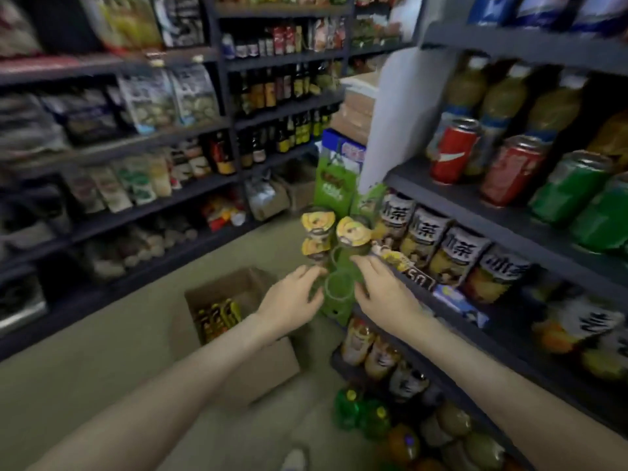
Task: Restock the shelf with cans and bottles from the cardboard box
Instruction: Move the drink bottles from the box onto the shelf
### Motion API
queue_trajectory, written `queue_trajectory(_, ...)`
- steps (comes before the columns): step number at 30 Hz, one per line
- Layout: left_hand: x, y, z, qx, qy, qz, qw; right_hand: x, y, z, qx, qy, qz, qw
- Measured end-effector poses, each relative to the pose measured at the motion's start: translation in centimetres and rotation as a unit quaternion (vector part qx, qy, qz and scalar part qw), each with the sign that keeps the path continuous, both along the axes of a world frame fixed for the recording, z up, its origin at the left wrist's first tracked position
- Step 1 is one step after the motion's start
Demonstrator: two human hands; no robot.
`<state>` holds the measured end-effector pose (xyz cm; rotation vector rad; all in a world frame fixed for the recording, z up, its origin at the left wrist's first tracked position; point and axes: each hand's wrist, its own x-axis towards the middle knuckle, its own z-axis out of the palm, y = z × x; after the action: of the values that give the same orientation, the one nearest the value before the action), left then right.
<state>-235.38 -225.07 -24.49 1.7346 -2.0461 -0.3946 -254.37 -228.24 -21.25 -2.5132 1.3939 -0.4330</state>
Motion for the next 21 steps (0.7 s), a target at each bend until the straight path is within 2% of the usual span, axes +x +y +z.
queue_trajectory(6,10.5,-0.1,-7.1,0.103,-0.004,0.096,0.99,8.3,-3.9,-6.7,0.097,0.026,0.017,0.995)
queue_trajectory(12,22.6,-3.9,-13.8,0.189,-0.05,0.149,0.969,19.0,-12.7,-13.9,0.146,0.077,0.055,0.985)
queue_trajectory(18,33.6,-6.3,-22.3,0.299,-0.013,0.21,0.931,29.4,-20.5,-23.8,0.267,0.157,0.078,0.948)
queue_trajectory(21,35.9,-6.8,-27.2,0.396,-0.03,0.213,0.893,32.9,-21.8,-29.5,0.328,0.161,0.055,0.929)
